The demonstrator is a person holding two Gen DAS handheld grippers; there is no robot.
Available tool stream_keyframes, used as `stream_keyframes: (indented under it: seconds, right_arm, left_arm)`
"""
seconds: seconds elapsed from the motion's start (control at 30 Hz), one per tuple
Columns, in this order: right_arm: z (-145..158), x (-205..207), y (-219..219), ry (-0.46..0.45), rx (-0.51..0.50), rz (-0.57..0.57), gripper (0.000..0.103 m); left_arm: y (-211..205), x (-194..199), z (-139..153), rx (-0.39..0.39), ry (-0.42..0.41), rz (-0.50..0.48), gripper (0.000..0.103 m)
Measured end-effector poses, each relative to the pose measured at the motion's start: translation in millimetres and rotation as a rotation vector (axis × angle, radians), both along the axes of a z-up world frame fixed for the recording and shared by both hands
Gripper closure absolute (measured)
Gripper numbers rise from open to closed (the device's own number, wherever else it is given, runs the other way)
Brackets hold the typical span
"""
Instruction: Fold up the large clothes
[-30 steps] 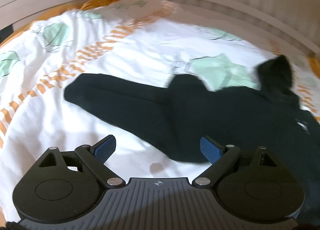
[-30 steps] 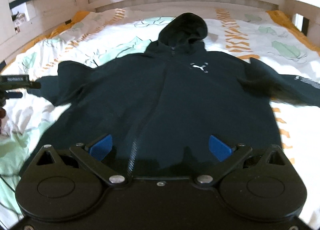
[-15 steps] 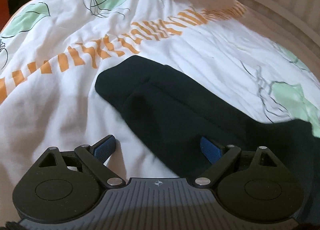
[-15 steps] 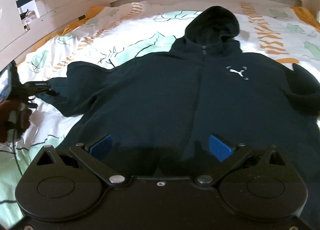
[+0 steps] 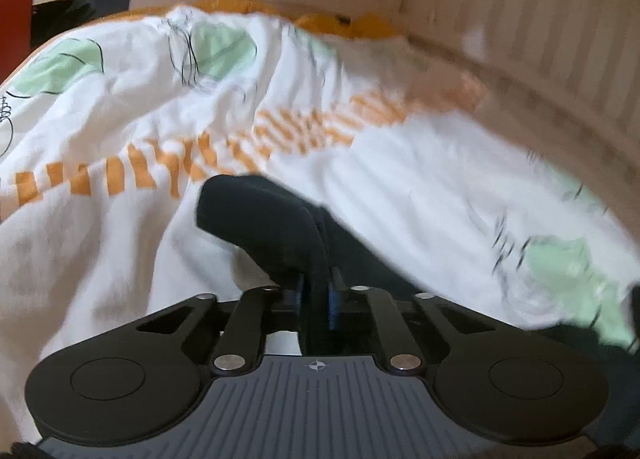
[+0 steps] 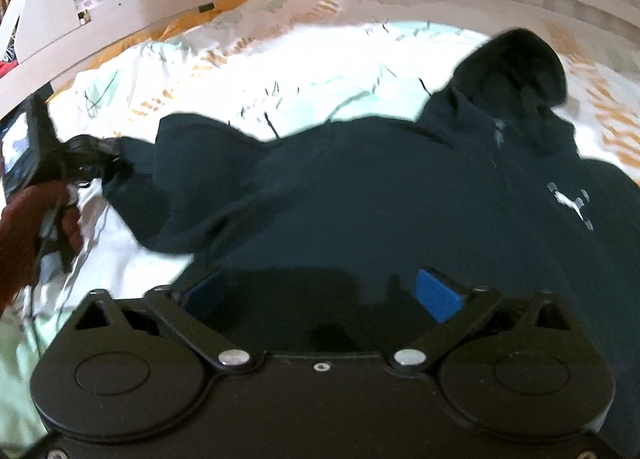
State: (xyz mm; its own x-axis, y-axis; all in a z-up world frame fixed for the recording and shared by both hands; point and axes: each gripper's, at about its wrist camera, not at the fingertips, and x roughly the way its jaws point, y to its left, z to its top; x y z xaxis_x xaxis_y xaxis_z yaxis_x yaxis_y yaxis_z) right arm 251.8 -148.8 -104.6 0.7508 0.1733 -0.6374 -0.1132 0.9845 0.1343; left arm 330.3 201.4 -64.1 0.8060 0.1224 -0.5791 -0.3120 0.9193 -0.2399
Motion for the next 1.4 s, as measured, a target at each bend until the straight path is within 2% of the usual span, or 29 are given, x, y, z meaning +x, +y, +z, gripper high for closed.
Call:
stream_keyframes:
  seconds: [0.07,0.17,0.2,0.23,0.37,0.53,0.67,0.77,0.83,0.9,1.0,1.03,1.13,1.2,1.27,1.4]
  right_arm:
    - [-2,18,6,0.001,-0.003,0.008,0.044]
    - [-7,42,13,-0.004,0.017,0.022,0.072]
    - [-8,49,16,-0.015,0.011,0.028,0.078]
    - [-9,54,19,-0.024,0.006,0.036,0.079]
    - [-17,73,31,-0.028,0.019,0.084,0.08]
    - [-45,98,39,0.055,0.044,0.074,0.08]
    - [-49,102,40,0.043,0.052,0.071,0.081]
    - [-44,98,36,0.039,0.057,0.09,0.081]
    - [-39,94,27,0.03,0.104,0.091,0.08]
    - [-32,84,12,0.026,0.166,0.058,0.073]
    - [-21,60,-16,0.007,0.203,0.019,0.07]
    - [-19,51,-26,0.004,0.206,0.006,0.07]
    - [-17,23,-63,0.008,0.204,-0.057,0.061]
    - [-16,6,-87,0.018,0.201,-0.115,0.06]
    - [-15,-11,-112,0.018,0.201,-0.171,0.06]
    - [-16,-43,-154,0.034,0.194,-0.275,0.06]
  left_arm:
    - [0,-6,12,-0.007,-0.058,0.009,0.095]
    - [-4,-13,32,0.037,-0.147,0.02,0.095]
    - [-4,-15,37,0.046,-0.174,0.023,0.095]
    - [-5,-16,42,0.048,-0.196,0.023,0.095]
    - [-5,-22,56,0.025,-0.257,0.018,0.095]
    - [-7,-31,70,0.011,-0.323,-0.008,0.095]
    - [-19,-39,77,0.036,-0.37,-0.059,0.095]
    - [-38,-45,89,0.036,-0.4,-0.129,0.095]
    - [-52,-51,97,0.04,-0.426,-0.179,0.095]
    - [-73,-58,106,0.067,-0.455,-0.238,0.095]
    - [-108,-64,116,0.077,-0.481,-0.351,0.095]
    - [-124,-66,118,0.069,-0.48,-0.394,0.095]
    - [-169,-66,113,0.052,-0.458,-0.504,0.095]
    - [-198,-65,105,0.045,-0.435,-0.573,0.095]
    - [-228,-61,89,0.027,-0.388,-0.656,0.094]
    - [-285,-50,44,0.011,-0.228,-0.796,0.094]
